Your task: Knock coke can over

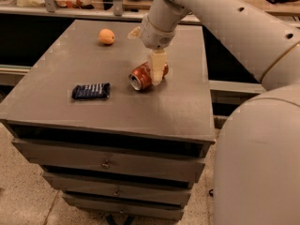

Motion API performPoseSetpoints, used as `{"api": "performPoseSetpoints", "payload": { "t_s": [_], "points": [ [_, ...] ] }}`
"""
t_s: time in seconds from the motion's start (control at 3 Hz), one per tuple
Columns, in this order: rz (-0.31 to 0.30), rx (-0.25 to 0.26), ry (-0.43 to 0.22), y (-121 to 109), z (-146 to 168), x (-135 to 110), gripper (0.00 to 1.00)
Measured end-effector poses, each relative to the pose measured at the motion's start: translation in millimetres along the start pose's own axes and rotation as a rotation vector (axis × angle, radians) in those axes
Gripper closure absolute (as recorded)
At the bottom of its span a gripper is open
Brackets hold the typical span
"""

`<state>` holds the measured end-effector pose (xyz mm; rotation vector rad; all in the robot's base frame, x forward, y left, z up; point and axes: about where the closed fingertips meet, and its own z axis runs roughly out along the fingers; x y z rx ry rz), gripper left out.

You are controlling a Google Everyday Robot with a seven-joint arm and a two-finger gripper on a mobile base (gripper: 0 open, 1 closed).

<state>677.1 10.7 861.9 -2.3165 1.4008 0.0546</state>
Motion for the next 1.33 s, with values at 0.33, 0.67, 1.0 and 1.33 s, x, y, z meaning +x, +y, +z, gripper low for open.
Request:
{"api": "performPoseSetpoints", "payload": {
  "t_s": [0.33,0.67,1.0,1.33],
  "points": [
    [0.067,0.056,-0.037,-4,-22,12,0.00],
    [0.142,0.124,-0.045,-8,-46,31,0.00],
    [0.217,0.184,-0.031,-7,-55,51,0.00],
    [0.217,0.184,-0.031,-7,-55,51,0.00]
  ]
}}
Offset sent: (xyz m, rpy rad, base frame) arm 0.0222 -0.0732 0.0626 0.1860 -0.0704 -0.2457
